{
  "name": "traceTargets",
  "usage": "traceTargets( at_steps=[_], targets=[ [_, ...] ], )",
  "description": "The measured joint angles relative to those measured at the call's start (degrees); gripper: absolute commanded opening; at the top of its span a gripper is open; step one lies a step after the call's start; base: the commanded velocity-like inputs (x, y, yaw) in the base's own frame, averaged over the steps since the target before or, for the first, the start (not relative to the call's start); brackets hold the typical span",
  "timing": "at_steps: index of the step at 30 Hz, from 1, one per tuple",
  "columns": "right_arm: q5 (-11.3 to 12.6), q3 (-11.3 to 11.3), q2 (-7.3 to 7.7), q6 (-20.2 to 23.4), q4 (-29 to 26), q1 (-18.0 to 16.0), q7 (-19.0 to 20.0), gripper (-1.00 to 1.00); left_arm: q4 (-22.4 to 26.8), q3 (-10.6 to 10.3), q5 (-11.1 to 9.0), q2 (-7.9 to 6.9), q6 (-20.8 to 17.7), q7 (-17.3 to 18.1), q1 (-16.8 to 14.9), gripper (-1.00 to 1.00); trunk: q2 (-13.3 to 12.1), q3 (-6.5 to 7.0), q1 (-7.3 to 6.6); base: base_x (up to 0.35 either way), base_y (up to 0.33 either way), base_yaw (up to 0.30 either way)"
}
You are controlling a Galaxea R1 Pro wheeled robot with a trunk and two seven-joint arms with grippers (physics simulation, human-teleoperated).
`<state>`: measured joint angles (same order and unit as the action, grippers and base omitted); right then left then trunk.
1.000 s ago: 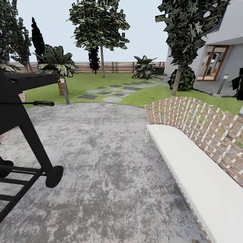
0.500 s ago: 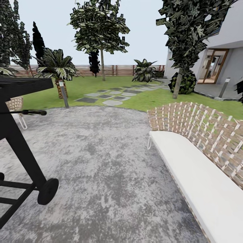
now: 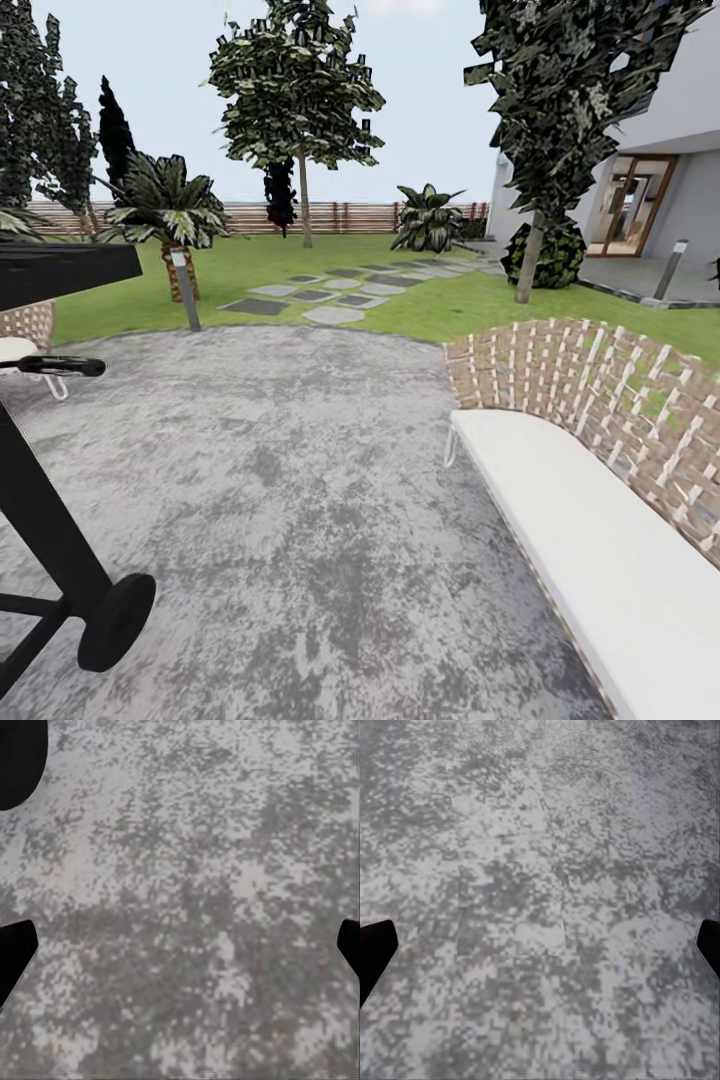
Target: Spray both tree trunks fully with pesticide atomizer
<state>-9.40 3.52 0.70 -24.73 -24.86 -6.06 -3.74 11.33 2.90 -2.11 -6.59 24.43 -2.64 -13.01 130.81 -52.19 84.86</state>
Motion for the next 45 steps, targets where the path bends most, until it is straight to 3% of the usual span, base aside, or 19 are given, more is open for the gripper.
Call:
traceTargets(
  at_steps=[17,45],
  targets=[
    [0.0,0.02,0.0,-0.01,-0.05,0.0,0.03,1.0,-0.02,0.0,0.0,0.0,0.0,0.0,0.0,1.0,0.0,1.4,0.0,0.338,0.048,0.0],
    [0.0,0.0,0.0,-0.03,-0.02,0.0,-0.04,1.0,-0.01,0.0,0.0,-0.09,0.0,0.0,0.0,1.0,0.0,1.46,0.0,0.339,0.0,0.0]
  ],
)
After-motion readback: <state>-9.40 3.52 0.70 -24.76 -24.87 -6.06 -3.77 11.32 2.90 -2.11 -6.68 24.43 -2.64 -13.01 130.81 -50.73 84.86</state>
